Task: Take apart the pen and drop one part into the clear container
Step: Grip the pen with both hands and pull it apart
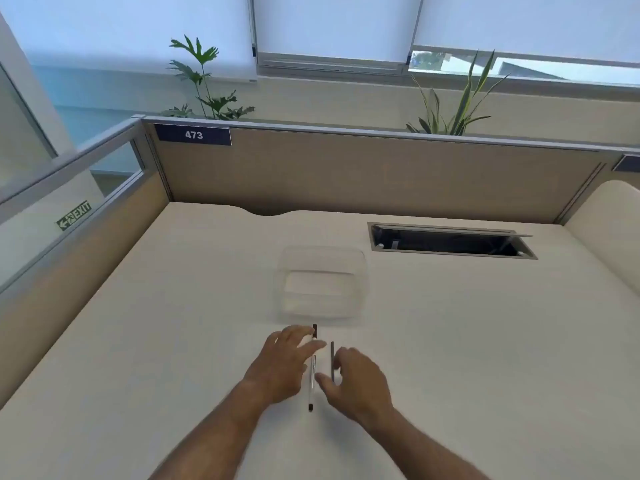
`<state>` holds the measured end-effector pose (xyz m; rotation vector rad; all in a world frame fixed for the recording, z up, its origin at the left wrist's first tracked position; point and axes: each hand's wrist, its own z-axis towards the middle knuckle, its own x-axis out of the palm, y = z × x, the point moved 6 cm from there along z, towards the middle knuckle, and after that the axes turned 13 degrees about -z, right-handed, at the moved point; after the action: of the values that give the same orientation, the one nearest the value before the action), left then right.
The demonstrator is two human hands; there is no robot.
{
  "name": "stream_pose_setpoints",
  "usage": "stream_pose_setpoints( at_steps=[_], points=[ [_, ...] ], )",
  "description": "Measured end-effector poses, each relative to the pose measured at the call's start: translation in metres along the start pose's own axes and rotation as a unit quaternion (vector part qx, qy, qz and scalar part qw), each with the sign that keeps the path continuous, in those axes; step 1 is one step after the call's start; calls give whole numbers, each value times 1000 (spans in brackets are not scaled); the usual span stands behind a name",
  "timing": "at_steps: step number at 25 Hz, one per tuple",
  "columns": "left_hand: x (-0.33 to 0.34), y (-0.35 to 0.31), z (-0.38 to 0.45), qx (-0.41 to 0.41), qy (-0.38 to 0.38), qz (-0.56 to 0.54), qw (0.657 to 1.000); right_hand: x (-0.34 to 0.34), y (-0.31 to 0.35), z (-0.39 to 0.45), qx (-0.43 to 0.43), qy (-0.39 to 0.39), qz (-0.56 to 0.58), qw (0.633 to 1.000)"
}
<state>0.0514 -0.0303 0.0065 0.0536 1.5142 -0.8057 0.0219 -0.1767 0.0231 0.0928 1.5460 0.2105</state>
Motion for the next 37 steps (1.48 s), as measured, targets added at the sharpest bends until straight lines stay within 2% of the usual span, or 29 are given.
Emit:
stream_pose_setpoints(
  at_steps=[1,5,9,15,19,21,27,31,37],
  points=[
    [6,1,-1,0,24,8,1000,10,3,-2,10,57,13,998],
    [15,0,-4,10,50,48,998,32,15,-13,25,171,-2,985],
    [9,-2,-5,26,18,65,997,41,10,-9,27,198,-15,980],
    [-1,-13,-6,59,-4,65,996,24,1,1,-54,172,-37,983],
    [-11,-20,-2,95,-50,-13,994,-4,-13,17,-119,138,-34,983],
    [-17,-25,1,97,-66,-34,993,-15,-20,27,-123,150,-36,980],
    [-30,-44,7,143,-119,40,982,-22,-28,42,-135,214,-45,966],
    [-31,-48,5,159,-123,57,978,-24,-30,44,-133,241,-25,961],
    [-35,-51,7,133,-113,35,984,-34,-27,45,-156,130,-35,978]
  ],
)
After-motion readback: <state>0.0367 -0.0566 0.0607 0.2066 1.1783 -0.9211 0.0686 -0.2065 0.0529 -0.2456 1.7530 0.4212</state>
